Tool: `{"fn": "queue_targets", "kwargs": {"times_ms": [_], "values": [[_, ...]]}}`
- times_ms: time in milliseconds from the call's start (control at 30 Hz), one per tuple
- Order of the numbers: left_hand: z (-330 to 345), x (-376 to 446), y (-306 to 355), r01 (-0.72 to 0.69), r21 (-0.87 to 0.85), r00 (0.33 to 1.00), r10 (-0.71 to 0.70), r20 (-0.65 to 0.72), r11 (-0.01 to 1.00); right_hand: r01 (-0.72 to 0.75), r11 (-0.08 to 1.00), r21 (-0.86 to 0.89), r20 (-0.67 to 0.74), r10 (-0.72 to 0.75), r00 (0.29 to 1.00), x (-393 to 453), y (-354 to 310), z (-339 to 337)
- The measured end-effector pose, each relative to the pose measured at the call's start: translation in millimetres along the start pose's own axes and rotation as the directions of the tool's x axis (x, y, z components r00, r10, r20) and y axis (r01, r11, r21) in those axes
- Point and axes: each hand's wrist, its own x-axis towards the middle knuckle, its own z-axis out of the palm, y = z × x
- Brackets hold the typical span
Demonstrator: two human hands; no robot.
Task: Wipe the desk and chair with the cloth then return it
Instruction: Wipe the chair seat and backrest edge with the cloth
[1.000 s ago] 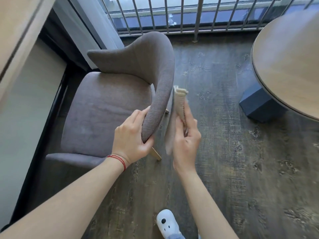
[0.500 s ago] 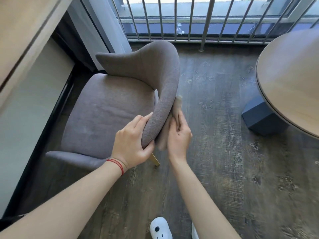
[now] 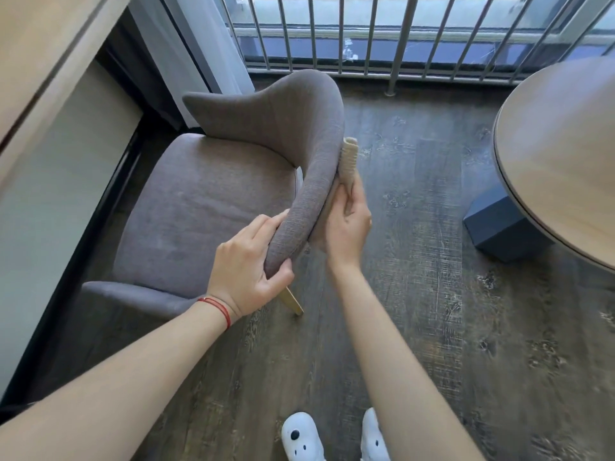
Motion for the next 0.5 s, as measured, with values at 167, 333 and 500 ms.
{"fn": "queue_targets", "kwargs": {"times_ms": [167, 333, 500], "values": [[0.4, -1.0, -0.7, -0.004, -0.007, 1.000, 0.004, 0.013, 1.000, 0.088, 0.995, -0.039, 0.011, -0.088, 0.996, 21.7, 8.4, -7.1], [0.3, -1.6, -0.6, -0.002, -0.011, 1.000, 0.002, 0.005, 1.000, -0.162, 0.983, -0.090, 0.142, 0.173, 0.975, 41.3, 12.0, 0.1], [1.1, -1.4, -1.9, -0.015, -0.014, 1.000, 0.015, -0.020, 1.000, 0.110, 0.993, -0.050, -0.029, -0.112, 0.993, -5.1, 8.0, -4.1]]}}
